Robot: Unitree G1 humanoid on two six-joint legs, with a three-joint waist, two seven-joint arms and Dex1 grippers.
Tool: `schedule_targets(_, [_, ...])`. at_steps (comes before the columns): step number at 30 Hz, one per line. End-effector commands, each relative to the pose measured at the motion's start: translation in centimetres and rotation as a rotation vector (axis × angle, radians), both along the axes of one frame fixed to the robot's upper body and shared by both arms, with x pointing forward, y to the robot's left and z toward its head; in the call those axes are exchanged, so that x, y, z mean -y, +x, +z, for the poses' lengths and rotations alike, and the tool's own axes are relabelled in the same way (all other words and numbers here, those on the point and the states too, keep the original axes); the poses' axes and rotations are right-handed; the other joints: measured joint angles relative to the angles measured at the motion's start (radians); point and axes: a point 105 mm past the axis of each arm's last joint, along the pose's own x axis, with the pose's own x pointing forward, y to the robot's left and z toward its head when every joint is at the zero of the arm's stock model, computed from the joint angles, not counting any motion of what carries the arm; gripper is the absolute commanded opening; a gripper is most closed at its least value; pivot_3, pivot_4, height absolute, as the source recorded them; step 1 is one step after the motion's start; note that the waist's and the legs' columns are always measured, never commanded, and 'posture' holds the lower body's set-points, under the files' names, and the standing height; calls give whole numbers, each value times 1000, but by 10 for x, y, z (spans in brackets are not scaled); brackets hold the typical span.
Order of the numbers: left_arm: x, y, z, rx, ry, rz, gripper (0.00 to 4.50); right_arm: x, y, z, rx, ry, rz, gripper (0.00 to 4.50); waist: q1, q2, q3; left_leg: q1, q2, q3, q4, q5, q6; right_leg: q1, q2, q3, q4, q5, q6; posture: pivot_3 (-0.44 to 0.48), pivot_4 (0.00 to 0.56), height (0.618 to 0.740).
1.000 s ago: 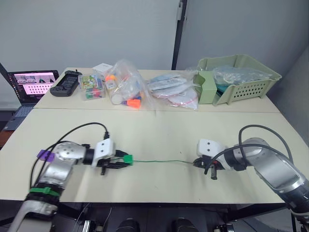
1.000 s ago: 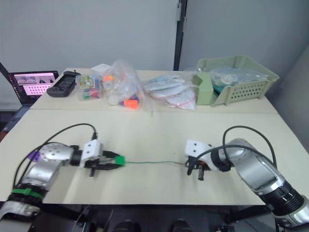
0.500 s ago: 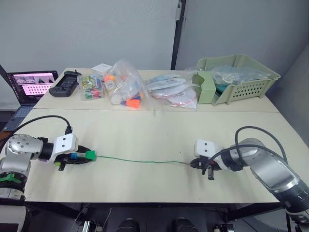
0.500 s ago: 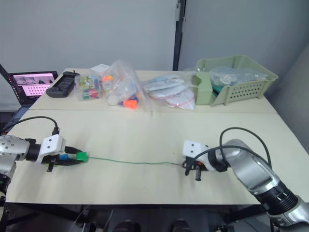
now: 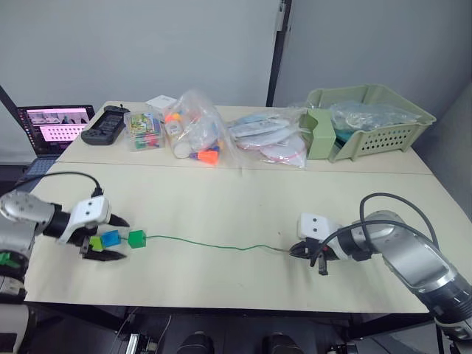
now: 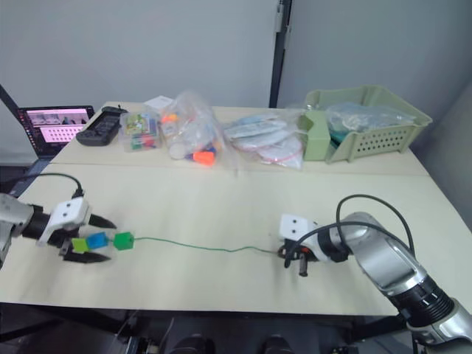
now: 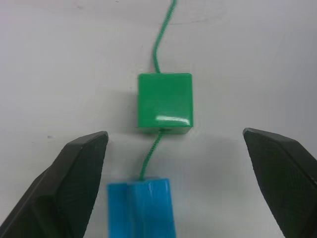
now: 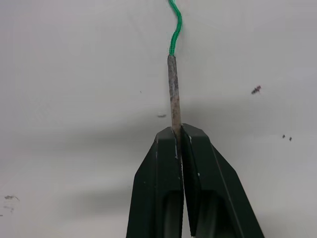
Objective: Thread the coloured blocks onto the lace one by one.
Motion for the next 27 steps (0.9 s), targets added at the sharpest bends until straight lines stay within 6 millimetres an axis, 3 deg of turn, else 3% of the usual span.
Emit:
schedule_targets(1, [10,5,18,15,29,-13,4413,-3,1,13,41,31,2,0,-1,0,0,0,0,0,0,0,0,0,0,0,0,0,0,0,150,734])
schedule_targets(10, [27,2,17,-26,254,-69,4413,-6,-3,2,34,58,-24,0,-8,0,0,0,0,0,-1,0,0,-1,1,0,1,0,0,0,150,734])
schedule_targets(22, [35,-1,-19,-85,353,-17,4413,-7,-2,1,48,64,-46,0,-7,0,0,0,0,0,-1,0,0,-1,0,0,0,0,0,0,150,734])
schedule_targets(27, [40,3,-21,-67,331,10,2943,-6,-2,1,46,60,-47,0,-3,0,0,0,0,-1,0,0,0,0,0,0,0,0,0,0,150,734])
